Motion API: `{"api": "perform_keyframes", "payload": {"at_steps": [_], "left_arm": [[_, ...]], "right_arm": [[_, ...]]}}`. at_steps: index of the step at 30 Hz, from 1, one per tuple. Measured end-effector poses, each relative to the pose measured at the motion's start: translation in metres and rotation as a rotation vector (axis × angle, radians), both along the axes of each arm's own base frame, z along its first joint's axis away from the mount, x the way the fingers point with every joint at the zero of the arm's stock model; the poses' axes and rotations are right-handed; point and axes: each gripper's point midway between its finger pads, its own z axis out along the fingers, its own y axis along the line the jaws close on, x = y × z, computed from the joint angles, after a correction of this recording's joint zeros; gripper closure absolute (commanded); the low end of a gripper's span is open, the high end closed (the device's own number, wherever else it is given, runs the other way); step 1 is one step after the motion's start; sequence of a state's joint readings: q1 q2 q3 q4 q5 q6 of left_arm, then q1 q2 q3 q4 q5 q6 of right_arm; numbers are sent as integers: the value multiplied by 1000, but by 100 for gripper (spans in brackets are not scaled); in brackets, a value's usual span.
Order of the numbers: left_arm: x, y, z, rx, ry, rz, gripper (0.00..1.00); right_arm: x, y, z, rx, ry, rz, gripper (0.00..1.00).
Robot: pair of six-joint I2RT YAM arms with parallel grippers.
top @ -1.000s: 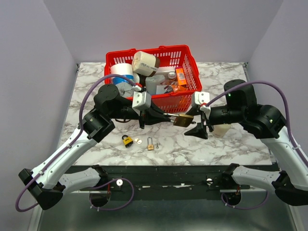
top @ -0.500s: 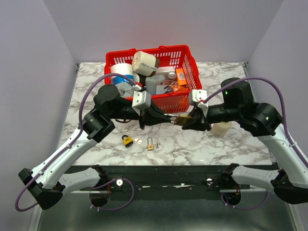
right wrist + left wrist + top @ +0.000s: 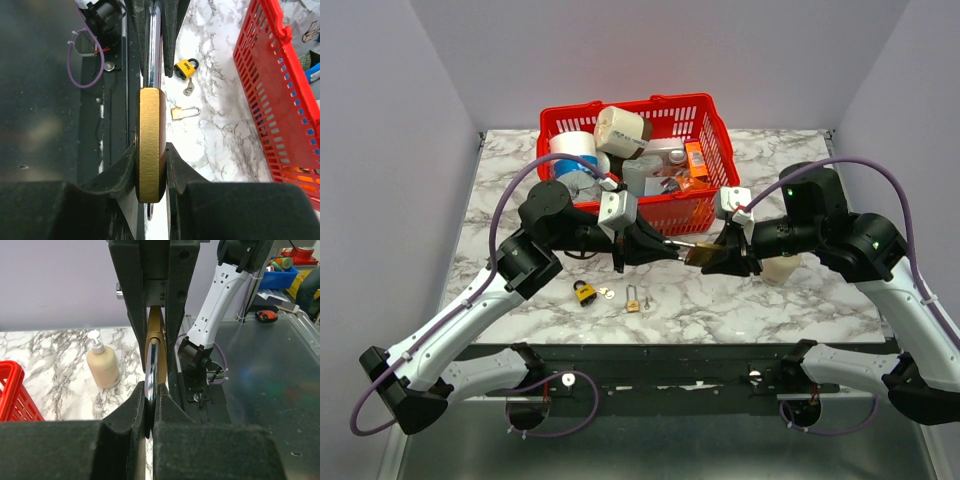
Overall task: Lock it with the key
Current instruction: Lock the lock.
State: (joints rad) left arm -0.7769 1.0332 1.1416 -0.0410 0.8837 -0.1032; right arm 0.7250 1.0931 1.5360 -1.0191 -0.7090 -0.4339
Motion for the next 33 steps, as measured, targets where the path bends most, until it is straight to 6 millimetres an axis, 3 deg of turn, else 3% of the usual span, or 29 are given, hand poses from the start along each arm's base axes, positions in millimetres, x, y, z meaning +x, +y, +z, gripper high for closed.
{"api": "perform_keyframes", "payload": {"at_steps": [14,25,33], "left_arm": [[-14,-12,-7,-13,24,-36,100],[-5,-18,-12,-39,87,14,100],[-4,-19,-13,-44,101,19,100]], "right_arm": [[-17,-4,-8,-25,125,14,99],[1,-7,-13,-15,61,-89,99],[-3,-5,-13,7,65,-71,99]]}}
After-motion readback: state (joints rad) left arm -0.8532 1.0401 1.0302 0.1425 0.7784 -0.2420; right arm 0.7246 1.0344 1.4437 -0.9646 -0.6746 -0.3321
